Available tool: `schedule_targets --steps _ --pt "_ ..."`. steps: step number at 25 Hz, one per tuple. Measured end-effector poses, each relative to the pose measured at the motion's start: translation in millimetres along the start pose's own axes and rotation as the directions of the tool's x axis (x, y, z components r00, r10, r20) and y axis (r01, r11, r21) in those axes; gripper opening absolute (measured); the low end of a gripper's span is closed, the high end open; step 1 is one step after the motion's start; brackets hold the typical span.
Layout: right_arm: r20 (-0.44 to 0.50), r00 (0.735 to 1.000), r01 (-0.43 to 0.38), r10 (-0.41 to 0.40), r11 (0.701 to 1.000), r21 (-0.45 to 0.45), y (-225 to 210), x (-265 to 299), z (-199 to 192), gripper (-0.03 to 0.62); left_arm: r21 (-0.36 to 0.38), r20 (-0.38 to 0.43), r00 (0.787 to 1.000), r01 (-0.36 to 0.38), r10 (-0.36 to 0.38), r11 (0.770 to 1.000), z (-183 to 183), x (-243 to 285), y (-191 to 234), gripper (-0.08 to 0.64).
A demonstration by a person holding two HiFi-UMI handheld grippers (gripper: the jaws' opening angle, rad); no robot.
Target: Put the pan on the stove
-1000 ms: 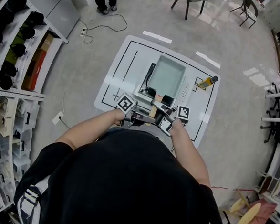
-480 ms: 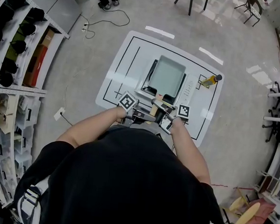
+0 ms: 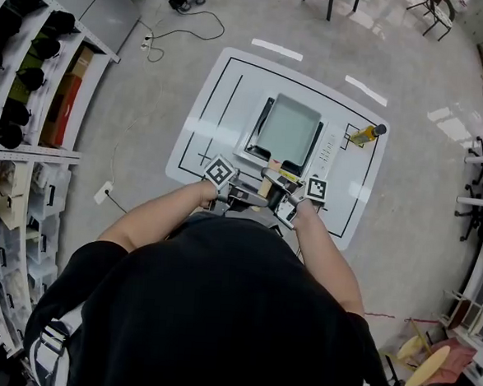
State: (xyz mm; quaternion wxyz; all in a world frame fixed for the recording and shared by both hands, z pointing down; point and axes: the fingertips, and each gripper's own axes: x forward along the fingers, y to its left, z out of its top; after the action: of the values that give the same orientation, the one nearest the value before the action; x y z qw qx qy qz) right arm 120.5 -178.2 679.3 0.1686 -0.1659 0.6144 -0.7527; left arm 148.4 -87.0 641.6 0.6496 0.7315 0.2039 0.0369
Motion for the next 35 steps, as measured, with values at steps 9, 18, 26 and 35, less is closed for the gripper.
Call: schedule_targets --steps 9,18,26,35 --pt "0.014 1.0 -0.008 0.008 1.0 0.008 -3.8 0.0 -0.5 0.114 -0.009 -0.016 1.0 -0.005 0.005 1.0 -2.5 -1.4 5.5 0.141" --pt "0.027 0.999 -0.02 0.02 1.0 0.002 -17.3 -3.4 2.8 0.112 -0.039 -0.027 0.999 -0.024 0.023 0.999 -5.9 -2.8 19.6 0.129" --pt "0.03 0.999 -0.029 0.028 1.0 0.003 -20.2 -2.9 0.4 0.112 -0.046 -0.033 0.999 -0.042 0.041 0.998 -9.3 -4.2 25.9 0.121" --pt "0.033 0.999 -0.033 0.034 0.999 -0.004 -24.3 -2.6 -0.2 0.11 -0.061 -0.028 0.999 -0.037 0.035 0.997 -11.3 -4.8 27.7 0.115"
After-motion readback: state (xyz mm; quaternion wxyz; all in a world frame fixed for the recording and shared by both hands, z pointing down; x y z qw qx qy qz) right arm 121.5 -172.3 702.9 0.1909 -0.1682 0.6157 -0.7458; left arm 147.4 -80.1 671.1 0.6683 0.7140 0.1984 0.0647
